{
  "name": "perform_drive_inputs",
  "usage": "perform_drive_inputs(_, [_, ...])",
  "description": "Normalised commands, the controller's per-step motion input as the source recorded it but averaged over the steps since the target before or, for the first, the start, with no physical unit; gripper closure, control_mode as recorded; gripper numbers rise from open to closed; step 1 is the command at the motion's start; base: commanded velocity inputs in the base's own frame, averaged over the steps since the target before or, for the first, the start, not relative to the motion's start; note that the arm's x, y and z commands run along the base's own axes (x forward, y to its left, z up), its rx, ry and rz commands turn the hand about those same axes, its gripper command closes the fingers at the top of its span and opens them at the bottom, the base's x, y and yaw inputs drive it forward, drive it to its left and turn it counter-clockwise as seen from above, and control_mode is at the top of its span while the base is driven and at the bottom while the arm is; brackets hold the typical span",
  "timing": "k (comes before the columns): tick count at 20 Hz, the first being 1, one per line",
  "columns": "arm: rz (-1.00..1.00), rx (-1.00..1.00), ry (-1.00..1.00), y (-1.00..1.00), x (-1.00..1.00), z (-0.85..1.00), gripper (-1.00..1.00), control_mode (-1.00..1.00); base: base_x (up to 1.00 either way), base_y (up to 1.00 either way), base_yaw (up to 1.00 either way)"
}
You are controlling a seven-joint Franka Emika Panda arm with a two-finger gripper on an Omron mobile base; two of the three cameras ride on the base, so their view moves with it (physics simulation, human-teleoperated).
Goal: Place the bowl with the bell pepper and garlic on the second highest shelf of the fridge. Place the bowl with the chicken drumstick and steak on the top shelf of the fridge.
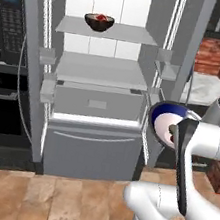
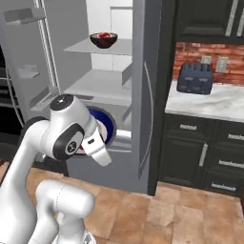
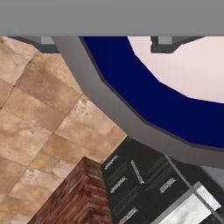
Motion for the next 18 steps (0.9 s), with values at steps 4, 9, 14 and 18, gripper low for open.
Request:
perform_drive_inputs(4, [0.00,0.00,0.00,0.00,0.00,0.00,1.00,1.00,0.96,1.00,-0.08])
perform_drive_inputs(9, [0.00,0.00,0.00,0.00,0.00,0.00,1.00,1.00,1.00,0.82,-0.11])
perform_drive_inputs(14, [0.00,0.00,0.00,0.00,0.00,0.00,1.00,1.00,0.88,-0.13,-0.02])
perform_drive_inputs(18, [0.00,0.00,0.00,0.00,0.00,0.00,1.00,1.00,0.52,-0.62,-0.01])
